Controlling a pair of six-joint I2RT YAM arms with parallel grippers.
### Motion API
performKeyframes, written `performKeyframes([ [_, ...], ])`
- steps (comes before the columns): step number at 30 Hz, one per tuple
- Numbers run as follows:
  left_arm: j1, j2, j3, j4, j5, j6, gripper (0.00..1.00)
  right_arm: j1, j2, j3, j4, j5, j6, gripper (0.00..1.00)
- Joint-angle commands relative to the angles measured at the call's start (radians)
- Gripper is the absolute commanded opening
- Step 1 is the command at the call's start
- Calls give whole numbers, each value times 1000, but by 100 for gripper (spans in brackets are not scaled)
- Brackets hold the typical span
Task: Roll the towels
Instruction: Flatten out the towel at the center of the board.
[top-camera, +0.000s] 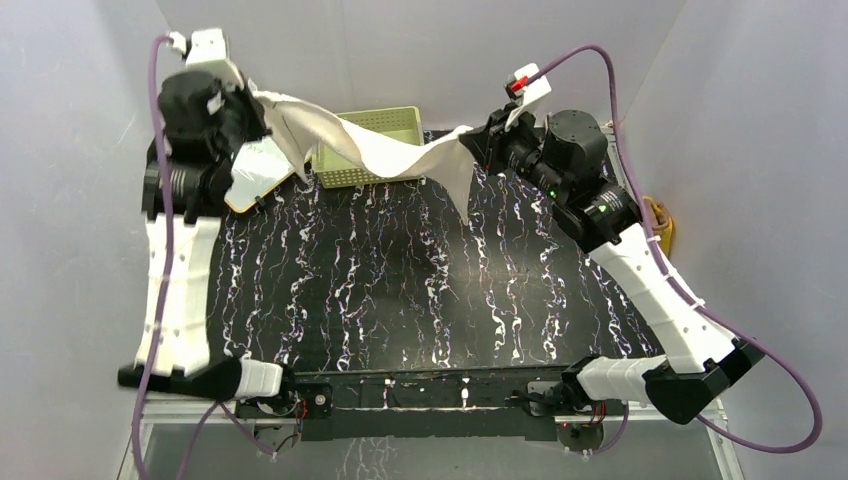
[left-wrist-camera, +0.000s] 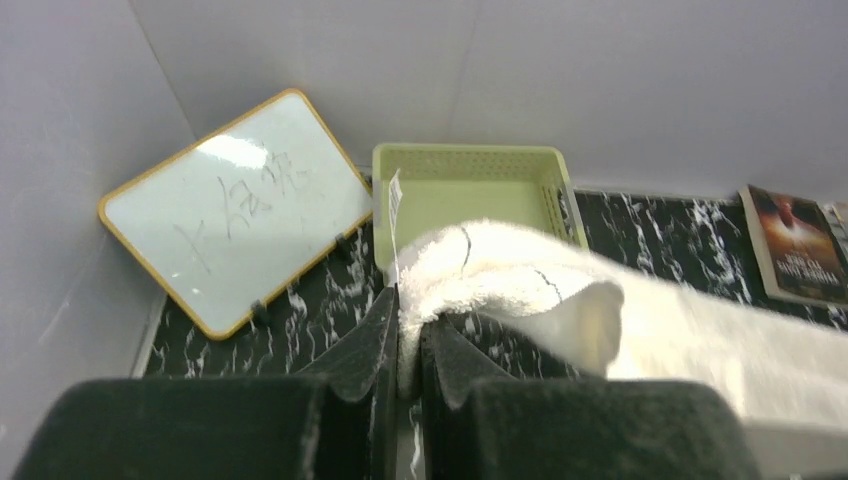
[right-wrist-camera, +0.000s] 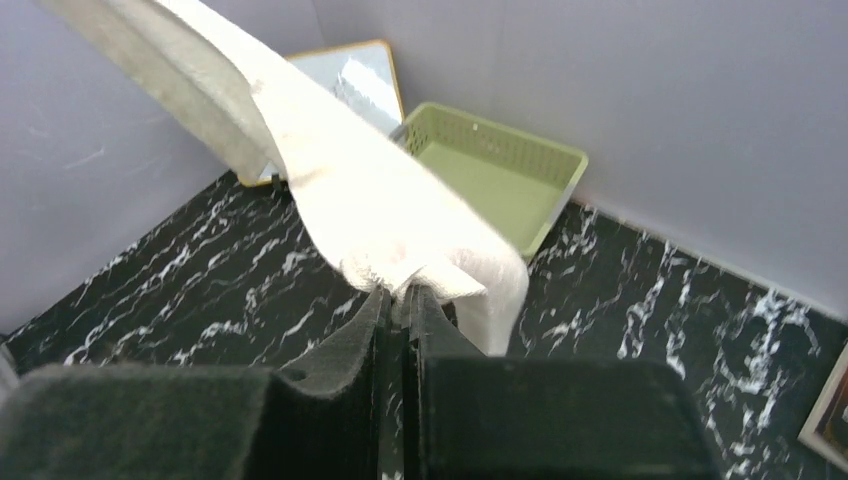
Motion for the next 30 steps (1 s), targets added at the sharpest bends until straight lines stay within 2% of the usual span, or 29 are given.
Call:
performKeyframes([
  [1, 2, -383, -345, 191, 130, -71, 0, -2, -130, -44, -44, -48, 81, 0],
  [3, 2, -567, -516, 259, 199, -105, 0, -2, -220, -85, -47, -72, 111, 0],
  [5, 2, -754, -622, 293, 270, -126, 0, -2, -319, -116, -57, -98, 126, 0],
  [7, 2, -843, -648, 263, 284, -126, 0, -2, -382, -126, -73, -130, 127, 0],
  [9, 3, -864, -615, 187, 267, -110, 0, -1, -415, -116, -107, -143, 118, 0],
  [11, 2, -841, -565, 87, 228, -88, 0, -2, -427, -107, -130, -139, 109, 0],
  [14, 3, -760, -522, -19, 91, -84, 0, -1, -426, -134, -117, -72, 114, 0],
  [18, 2, -618, -588, -109, -27, -104, 0, -1, -381, -205, -86, 71, 134, 0],
  [23, 2, -547, -876, -3, -21, -194, 1, -4, -315, -419, 25, 212, 183, 0],
  [25, 3, -507, -995, 62, -26, -246, 9, -23, -265, -532, 90, 248, 215, 0],
  [27, 3, -416, -1081, 122, -17, -284, 11, -74, -196, -622, 178, 247, 259, 0],
  [30, 6, -175, -1119, 205, -28, -305, 16, -219, -16, -690, 313, 202, 339, 0],
])
